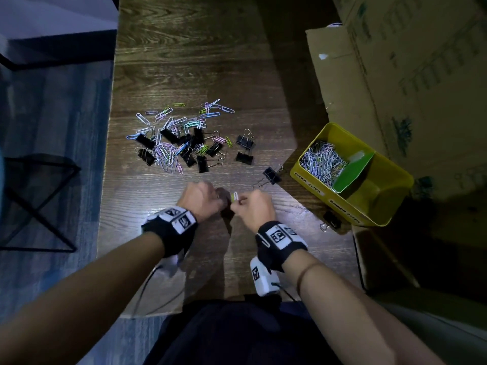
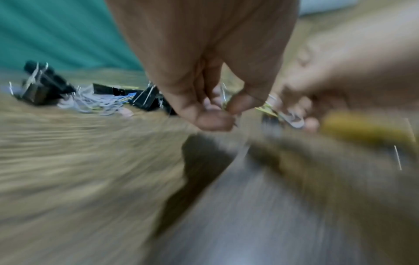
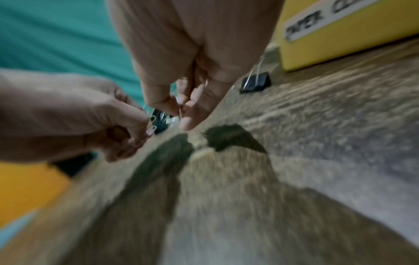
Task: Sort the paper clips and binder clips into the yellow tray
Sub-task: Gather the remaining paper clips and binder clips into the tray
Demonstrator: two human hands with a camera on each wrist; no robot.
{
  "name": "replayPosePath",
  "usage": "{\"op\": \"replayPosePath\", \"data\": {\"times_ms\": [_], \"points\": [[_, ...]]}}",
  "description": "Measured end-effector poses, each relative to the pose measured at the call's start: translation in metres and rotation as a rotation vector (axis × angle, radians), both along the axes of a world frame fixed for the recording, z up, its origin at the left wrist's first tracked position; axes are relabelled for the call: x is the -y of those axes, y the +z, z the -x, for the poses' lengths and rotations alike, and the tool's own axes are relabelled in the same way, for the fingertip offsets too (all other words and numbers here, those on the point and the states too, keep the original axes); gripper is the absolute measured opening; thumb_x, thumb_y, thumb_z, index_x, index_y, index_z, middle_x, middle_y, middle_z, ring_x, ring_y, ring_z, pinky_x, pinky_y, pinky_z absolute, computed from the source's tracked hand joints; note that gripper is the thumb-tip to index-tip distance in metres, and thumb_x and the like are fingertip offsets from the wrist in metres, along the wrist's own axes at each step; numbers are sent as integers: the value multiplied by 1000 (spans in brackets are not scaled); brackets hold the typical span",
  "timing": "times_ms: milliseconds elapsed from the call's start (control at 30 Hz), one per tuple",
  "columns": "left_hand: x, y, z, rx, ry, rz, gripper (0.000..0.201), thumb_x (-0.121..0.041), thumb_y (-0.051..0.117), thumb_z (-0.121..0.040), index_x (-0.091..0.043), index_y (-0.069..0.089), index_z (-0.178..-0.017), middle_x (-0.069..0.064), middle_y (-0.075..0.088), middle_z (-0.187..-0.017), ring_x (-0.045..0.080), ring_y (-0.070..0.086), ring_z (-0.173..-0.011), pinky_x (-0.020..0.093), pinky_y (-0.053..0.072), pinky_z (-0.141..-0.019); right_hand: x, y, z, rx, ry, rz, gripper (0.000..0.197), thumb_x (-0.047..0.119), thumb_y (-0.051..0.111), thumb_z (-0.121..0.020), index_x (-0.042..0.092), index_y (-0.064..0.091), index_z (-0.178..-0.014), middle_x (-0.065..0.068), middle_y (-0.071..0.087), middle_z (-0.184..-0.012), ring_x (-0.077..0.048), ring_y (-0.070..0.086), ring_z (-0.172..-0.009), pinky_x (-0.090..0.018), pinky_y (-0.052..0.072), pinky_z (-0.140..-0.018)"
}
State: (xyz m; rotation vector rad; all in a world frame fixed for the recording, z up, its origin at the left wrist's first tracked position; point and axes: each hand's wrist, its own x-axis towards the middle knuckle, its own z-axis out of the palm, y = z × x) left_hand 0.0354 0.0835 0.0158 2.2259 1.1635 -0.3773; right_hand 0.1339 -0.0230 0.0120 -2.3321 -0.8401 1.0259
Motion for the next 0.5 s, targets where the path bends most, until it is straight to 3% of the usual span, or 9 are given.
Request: {"op": "replayPosePath", "data": {"times_ms": [133, 233, 333, 400, 500], "points": [[-4, 34, -54, 286, 170, 216, 19, -23, 65, -69, -10, 60, -56, -4, 59, -44, 8, 56, -47, 20, 44, -50, 15, 34, -38, -7, -375, -312, 14, 12, 71, -75, 11, 76, -87, -2, 73, -76, -19, 69, -69, -41, 59, -69], [6, 61, -110, 450, 148, 305, 21, -30, 60, -61, -10, 63, -56, 2, 65, -50, 11, 58, -46, 24, 53, -59, 27, 64, -81, 96, -548, -438, 12, 15, 71, -75, 12, 76, -85, 1, 72, -72, -17, 70, -68, -43, 58, -71], [27, 76, -158, 492, 86, 262, 14, -24, 68, -68, -10, 67, -63, 4, 67, -55, 9, 58, -46, 17, 46, -53, 39, 85, -116, 297, -613, -405, 13, 16, 68, -76, 11, 76, -84, 0, 71, -71, -15, 69, -70, -37, 57, -75], [40, 78, -182, 458, 38, 197, 12, -24, 70, -72, -12, 69, -69, 3, 67, -65, 8, 59, -56, 16, 40, -55, 46, 92, -133, 390, -569, -296, 15, 17, 67, -79, 8, 75, -88, -7, 74, -81, -18, 68, -76, -32, 55, -80], [48, 65, -196, 352, -55, 206, 10, -22, 68, -78, -14, 72, -80, 8, 70, -94, 18, 63, -89, 18, 44, -74, 52, 86, -150, 355, -440, -79, 16, 18, 64, -87, 6, 72, -95, -11, 72, -92, -24, 65, -82, -34, 53, -80]]}}
